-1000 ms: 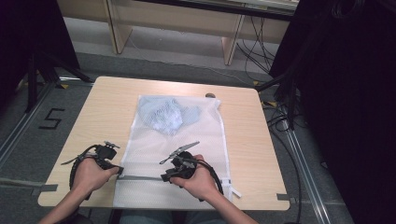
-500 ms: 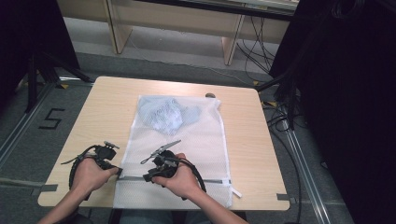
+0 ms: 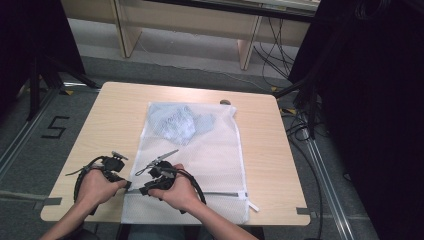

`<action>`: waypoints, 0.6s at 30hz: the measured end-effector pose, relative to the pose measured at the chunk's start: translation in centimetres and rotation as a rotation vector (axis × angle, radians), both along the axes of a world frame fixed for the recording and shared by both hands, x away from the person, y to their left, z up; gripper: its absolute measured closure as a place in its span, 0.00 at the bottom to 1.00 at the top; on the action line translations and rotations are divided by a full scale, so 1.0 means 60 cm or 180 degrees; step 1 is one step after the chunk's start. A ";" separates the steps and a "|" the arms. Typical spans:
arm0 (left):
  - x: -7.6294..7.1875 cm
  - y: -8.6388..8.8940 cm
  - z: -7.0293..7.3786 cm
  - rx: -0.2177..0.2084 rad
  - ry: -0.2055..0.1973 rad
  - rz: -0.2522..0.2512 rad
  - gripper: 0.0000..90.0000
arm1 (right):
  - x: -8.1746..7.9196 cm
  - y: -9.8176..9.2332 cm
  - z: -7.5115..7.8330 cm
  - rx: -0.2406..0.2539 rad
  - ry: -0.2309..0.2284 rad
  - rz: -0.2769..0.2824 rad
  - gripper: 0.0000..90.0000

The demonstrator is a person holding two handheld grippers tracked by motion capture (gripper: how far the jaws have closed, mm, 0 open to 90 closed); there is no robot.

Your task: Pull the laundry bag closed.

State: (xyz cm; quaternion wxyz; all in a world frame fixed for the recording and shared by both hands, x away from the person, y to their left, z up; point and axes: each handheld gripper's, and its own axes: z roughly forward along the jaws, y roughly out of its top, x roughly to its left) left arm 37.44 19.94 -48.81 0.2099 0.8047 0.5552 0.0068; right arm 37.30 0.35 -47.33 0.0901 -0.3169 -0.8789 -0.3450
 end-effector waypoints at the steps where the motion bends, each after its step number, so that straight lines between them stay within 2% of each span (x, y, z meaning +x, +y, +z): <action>1: 0.000 0.001 0.000 -0.0004 0.0006 0.0004 1.00 | 0.001 0.003 -0.001 0.0010 0.0004 -0.0003 0.80; 10: 0.001 0.003 -0.001 -0.0014 0.0003 0.0000 1.00 | 0.009 0.039 -0.015 0.0032 0.0028 0.0011 0.81; 18: 0.003 0.008 -0.001 -0.0032 0.0010 0.0052 1.00 | 0.015 0.048 -0.025 0.0027 0.0048 -0.0011 0.80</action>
